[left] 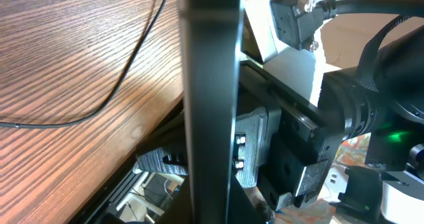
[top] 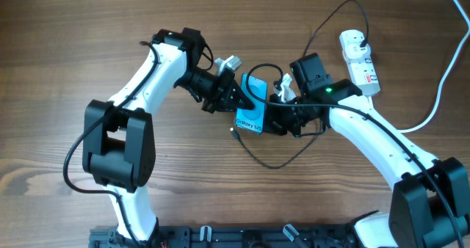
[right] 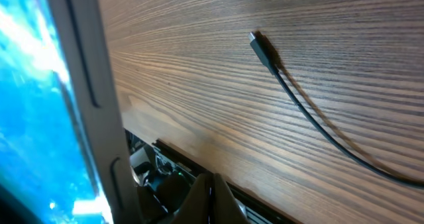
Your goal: Plug charger to phone and switch on socket
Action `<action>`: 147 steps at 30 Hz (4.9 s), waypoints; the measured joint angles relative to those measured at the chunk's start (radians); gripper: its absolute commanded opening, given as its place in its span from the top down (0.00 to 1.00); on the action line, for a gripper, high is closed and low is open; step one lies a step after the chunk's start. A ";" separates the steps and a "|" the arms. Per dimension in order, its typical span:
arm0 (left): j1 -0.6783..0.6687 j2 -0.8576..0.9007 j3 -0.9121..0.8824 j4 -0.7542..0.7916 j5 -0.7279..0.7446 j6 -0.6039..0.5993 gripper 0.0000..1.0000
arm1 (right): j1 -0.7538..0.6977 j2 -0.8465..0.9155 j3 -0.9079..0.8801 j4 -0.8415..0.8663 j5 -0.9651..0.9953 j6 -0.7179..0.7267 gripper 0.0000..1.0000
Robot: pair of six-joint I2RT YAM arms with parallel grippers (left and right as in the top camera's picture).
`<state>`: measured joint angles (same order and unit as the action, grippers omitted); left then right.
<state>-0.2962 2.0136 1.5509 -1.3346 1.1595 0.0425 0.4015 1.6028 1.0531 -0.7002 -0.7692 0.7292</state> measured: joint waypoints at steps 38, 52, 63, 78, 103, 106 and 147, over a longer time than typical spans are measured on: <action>-0.066 -0.025 0.018 -0.020 -0.038 -0.016 0.96 | -0.012 0.004 -0.032 0.164 0.029 0.034 0.96; -0.084 -0.025 0.017 -0.036 -0.041 -0.049 0.96 | -0.111 -0.024 -0.016 -0.001 0.048 -0.134 0.44; -0.083 -0.025 0.017 -0.094 -0.045 -0.474 0.96 | -0.361 -0.240 0.013 -0.240 0.180 -0.267 0.44; -0.085 -0.024 0.013 -0.345 0.006 -0.603 0.96 | -0.544 -0.240 0.013 -0.366 0.721 -0.282 0.00; -0.145 -0.154 0.013 -0.348 0.263 -0.663 0.96 | -0.544 -0.240 0.013 -0.088 0.849 -0.285 0.00; -0.118 -0.161 0.013 -0.348 0.263 -0.666 0.96 | -0.544 -0.240 0.013 -0.087 0.849 -0.285 0.01; -0.068 -0.206 0.013 -0.348 0.369 -0.858 0.96 | -0.544 -0.240 0.013 -0.087 0.849 -0.285 0.00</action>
<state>-0.3637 1.8072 1.5635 -1.6829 1.5284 -0.8150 -0.1421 1.3632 1.0660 -0.7876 0.0799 0.4442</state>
